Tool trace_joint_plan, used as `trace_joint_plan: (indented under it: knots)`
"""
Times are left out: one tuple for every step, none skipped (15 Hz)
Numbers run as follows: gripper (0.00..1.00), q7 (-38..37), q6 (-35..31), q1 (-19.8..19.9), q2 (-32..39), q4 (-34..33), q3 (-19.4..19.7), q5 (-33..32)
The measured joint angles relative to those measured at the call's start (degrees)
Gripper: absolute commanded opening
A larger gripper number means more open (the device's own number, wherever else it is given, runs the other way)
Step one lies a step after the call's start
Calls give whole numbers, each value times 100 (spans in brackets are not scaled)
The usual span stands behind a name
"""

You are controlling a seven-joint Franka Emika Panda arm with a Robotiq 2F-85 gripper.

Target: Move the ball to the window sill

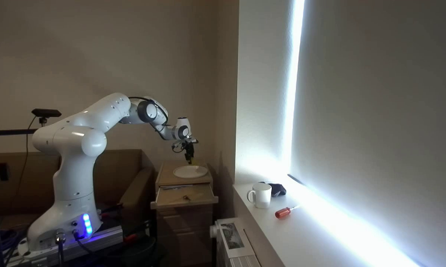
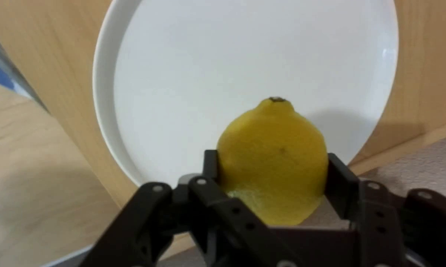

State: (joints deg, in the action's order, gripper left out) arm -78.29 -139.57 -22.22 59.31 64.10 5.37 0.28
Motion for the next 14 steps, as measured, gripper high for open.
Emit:
trace_joint_plan:
  knots:
    - [44,255,35,50,-247,212,1,-10]
    - [44,510,100,111,-504,436,0,-19]
    - [44,754,209,184,-763,668,-3,-48]
    - [44,976,350,267,-1024,909,-5,-85]
    - [44,1161,506,349,-1276,1148,0,-123]
    - [44,1325,672,439,-1533,1400,4,-171]
    - [44,1441,834,526,-1771,1654,20,-237]
    - [44,1494,982,605,-2015,1917,65,-326]
    - [44,1514,1088,681,-2243,2178,125,-413]
    - [44,1530,1175,770,-2464,2433,176,-466]
    - [44,1552,1222,876,-2679,2695,217,-516]
    - [44,1569,1243,985,-2898,2965,263,-557]
    - [44,1583,1249,1094,-3103,3233,313,-596]
    - [44,1587,1248,1211,-3310,3495,365,-640]
